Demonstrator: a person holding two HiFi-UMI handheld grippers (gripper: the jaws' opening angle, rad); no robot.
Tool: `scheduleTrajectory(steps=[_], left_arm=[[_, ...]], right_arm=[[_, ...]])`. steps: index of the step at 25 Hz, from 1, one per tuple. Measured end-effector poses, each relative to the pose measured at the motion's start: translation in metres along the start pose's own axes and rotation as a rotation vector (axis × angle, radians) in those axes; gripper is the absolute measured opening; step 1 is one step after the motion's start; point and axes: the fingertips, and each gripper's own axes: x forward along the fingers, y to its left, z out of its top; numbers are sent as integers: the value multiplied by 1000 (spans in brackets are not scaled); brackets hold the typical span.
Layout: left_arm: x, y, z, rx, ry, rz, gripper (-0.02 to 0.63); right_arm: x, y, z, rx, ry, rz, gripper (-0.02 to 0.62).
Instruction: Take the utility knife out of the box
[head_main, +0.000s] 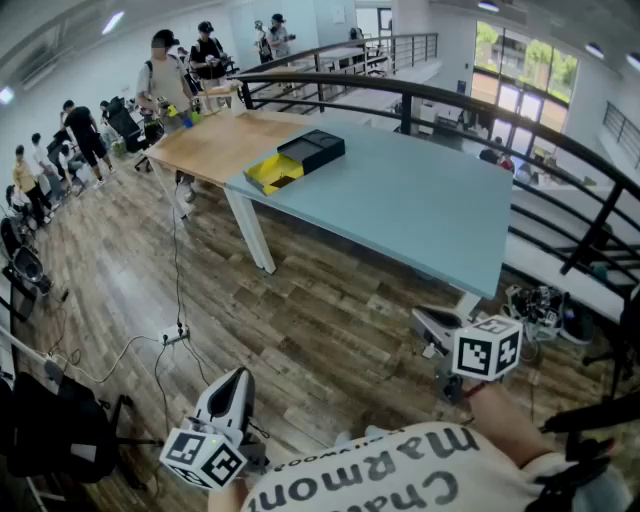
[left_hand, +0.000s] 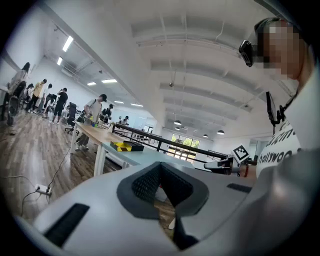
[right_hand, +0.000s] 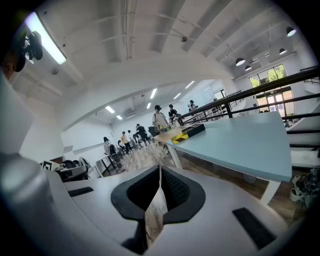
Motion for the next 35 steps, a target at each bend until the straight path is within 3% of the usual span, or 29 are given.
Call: scheduleTrajectory(steps=[10, 15, 23, 35], left_arm=[[-7, 22, 8, 3, -9, 0, 2], [-4, 31, 6, 15, 3, -9, 2], [2, 35, -19, -52, 62, -30, 2], [54, 74, -30, -138, 116, -21, 2]], right_arm=[[19, 11, 2, -18, -20, -15, 41], [24, 10, -2, 52, -38, -13, 41], [28, -1, -33, 69, 68, -73, 41], [94, -20, -47, 115, 166, -51, 41]])
